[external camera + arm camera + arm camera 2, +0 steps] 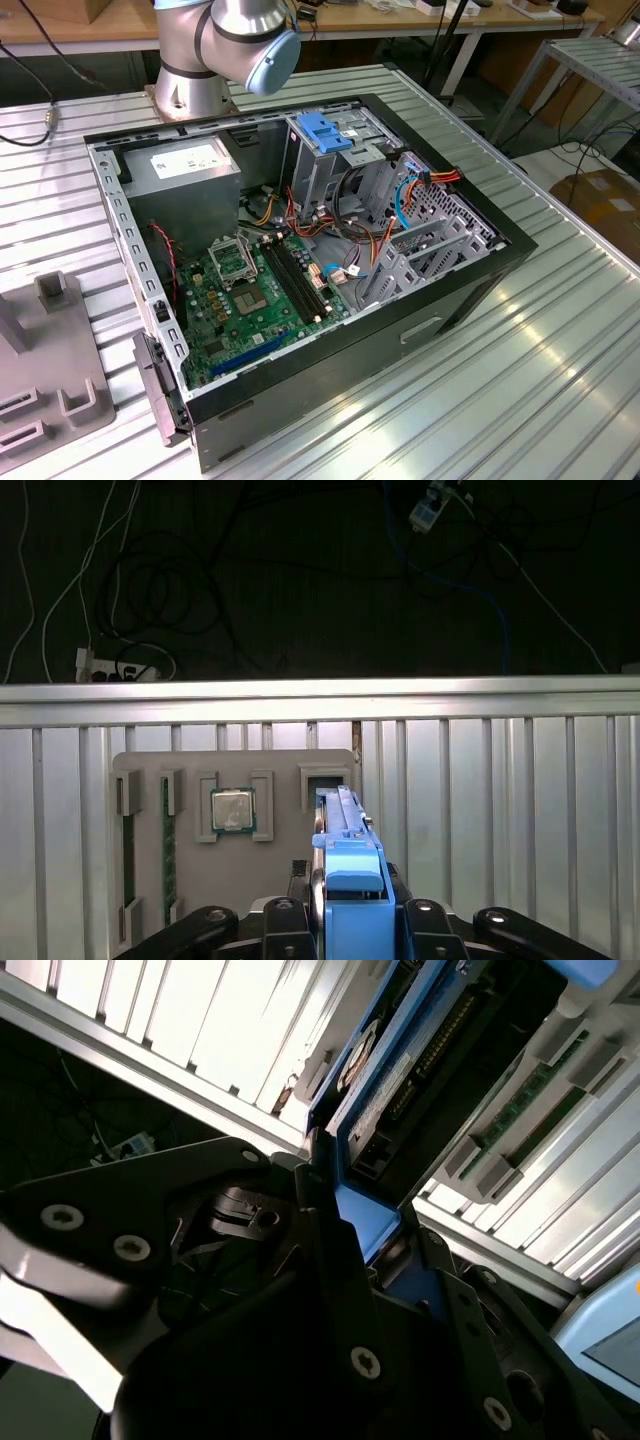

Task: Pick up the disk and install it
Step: 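Pick up the disk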

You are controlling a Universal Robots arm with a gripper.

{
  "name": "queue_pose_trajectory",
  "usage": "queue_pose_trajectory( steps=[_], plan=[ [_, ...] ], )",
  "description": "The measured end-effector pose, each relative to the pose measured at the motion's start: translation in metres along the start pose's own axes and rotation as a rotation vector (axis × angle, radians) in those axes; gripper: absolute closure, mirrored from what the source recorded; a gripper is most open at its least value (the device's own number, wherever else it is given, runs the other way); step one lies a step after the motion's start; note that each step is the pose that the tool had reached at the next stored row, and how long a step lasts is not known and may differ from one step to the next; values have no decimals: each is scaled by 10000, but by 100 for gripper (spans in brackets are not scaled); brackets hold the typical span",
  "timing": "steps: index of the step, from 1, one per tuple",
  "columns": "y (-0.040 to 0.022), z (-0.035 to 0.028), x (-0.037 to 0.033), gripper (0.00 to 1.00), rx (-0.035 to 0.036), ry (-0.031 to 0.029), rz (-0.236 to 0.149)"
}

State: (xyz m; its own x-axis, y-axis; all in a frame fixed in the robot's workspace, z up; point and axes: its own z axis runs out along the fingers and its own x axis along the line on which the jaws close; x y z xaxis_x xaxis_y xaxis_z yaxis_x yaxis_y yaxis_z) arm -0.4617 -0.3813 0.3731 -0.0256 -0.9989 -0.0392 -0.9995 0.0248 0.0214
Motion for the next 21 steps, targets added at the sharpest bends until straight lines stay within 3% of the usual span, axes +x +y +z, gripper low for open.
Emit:
queue_pose_trajectory(
  steps=[4,8,21],
  plan=[
    [0,-32,-2,63,0,-1,0],
    [2,-113,-5,63,1,-2,0],
    [6,-279,-11,63,2,-2,0]
  ],
)
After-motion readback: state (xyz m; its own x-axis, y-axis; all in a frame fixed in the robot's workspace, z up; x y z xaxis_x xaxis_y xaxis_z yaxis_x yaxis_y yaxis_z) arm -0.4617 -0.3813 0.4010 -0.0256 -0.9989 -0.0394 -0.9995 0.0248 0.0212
